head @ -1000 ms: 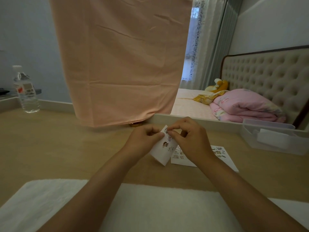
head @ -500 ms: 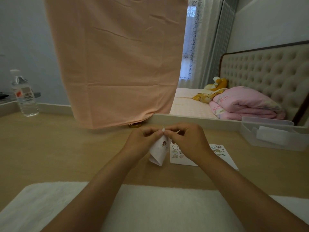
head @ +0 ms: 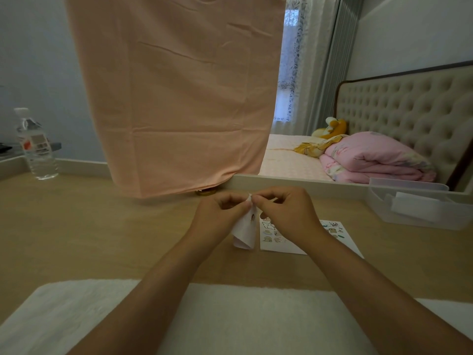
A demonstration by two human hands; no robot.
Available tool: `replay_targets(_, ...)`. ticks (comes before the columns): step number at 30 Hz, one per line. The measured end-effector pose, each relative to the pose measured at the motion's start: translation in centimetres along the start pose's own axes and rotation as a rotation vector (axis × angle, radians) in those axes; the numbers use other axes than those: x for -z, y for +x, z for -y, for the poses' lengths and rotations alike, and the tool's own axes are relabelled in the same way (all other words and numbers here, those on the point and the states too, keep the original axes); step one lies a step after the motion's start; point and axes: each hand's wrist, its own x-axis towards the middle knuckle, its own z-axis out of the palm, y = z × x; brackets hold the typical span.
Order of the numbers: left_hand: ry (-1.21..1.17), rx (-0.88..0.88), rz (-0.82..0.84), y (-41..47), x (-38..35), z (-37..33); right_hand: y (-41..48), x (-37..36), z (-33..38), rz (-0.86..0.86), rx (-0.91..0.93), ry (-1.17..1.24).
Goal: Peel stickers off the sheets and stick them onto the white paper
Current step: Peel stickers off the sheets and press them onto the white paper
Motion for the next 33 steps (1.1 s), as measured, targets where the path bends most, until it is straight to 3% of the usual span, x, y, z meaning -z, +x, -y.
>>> replay_targets(5,-0.003,0.008,0.01,-0.1,-0.2,0.0,-0.3,-0.2,0.2,-0.025,0.068,-0.139)
replay_targets(14,-0.033,0.075,-0.017,-0.1,-0.5,-0.2,-0.7,-0.5,-0.1,-0.091,0.361,-0.391)
replay_targets(18,-0.003,0.05,-0.013,-0.1,-0.4,-0.1,-0.7,-0.5,0.0,-0.082,0.323,-0.321)
replay_targets(23,-0.008,0.004,0.019,0.0,-0.3,0.1,-0.4,-0.4,0.6,-0.031,0.143,-0.167)
replay_targets(33,0.18,-0.232,-0.024,0.0,0.1,0.2,-0.2,-0.3,1.2,0.013,-0.016,0.023)
